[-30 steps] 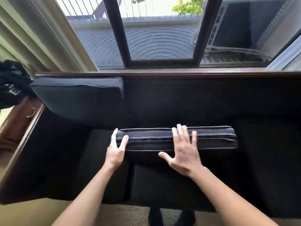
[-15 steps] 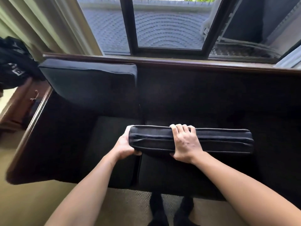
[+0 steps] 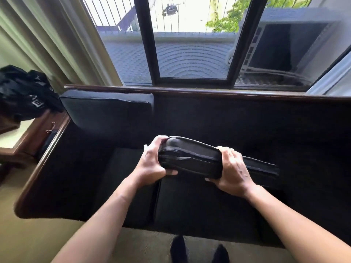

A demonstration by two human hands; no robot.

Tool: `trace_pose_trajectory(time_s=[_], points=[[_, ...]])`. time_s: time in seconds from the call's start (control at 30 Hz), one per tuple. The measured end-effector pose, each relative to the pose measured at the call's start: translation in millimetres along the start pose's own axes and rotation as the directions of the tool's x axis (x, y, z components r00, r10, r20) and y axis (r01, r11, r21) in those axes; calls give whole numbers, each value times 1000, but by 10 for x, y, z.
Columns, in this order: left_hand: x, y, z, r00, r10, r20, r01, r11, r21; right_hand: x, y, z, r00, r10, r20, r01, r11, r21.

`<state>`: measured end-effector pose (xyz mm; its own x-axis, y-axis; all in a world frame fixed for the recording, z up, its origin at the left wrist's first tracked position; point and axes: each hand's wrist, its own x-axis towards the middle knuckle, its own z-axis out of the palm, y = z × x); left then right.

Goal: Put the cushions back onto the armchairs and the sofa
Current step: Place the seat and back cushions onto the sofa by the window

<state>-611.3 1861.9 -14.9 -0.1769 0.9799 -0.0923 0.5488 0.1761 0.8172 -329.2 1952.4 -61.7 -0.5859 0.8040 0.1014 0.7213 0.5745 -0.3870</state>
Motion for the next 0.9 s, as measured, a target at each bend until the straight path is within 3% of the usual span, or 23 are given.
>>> trace_pose_trajectory(time_s=[0.1, 0.2, 0.37, 0.47, 0.6, 0.67, 0.77, 0.83, 0.9], points=[[69, 679, 59, 987, 157, 21, -158, 979, 126, -161, 127, -251, 993, 118, -16, -112, 974, 195], [131, 1176, 280, 952, 290, 102, -307, 895, 324, -308, 242, -363, 974, 222, 39, -222, 918, 327], [247, 1262, 984, 915, 328, 237, -404, 721, 562, -538, 532, -318, 940, 243, 240, -324, 858, 399], [220, 1082, 1380, 909, 309, 280, -415, 736, 535, -650, 638, -318, 930, 214, 299, -322, 867, 380], [248, 1081, 1472, 906, 320, 278, -419, 771, 480, -688, 726, -446, 953, 216, 210, -286, 871, 400], [272, 1012, 1296, 922, 219, 319, -369, 744, 556, -635, 725, -548, 972, 174, 159, -219, 914, 343], [295, 760, 918, 949, 74, 307, -278, 656, 702, -457, 574, -685, 984, 57, 168, -62, 998, 26], [297, 580, 678, 966, 9, 258, -211, 606, 767, -310, 395, -706, 971, 28, 236, 14, 985, -174], [292, 441, 465, 977, -40, 209, -147, 580, 801, -152, 182, -658, 958, 16, 286, 63, 962, -266]])
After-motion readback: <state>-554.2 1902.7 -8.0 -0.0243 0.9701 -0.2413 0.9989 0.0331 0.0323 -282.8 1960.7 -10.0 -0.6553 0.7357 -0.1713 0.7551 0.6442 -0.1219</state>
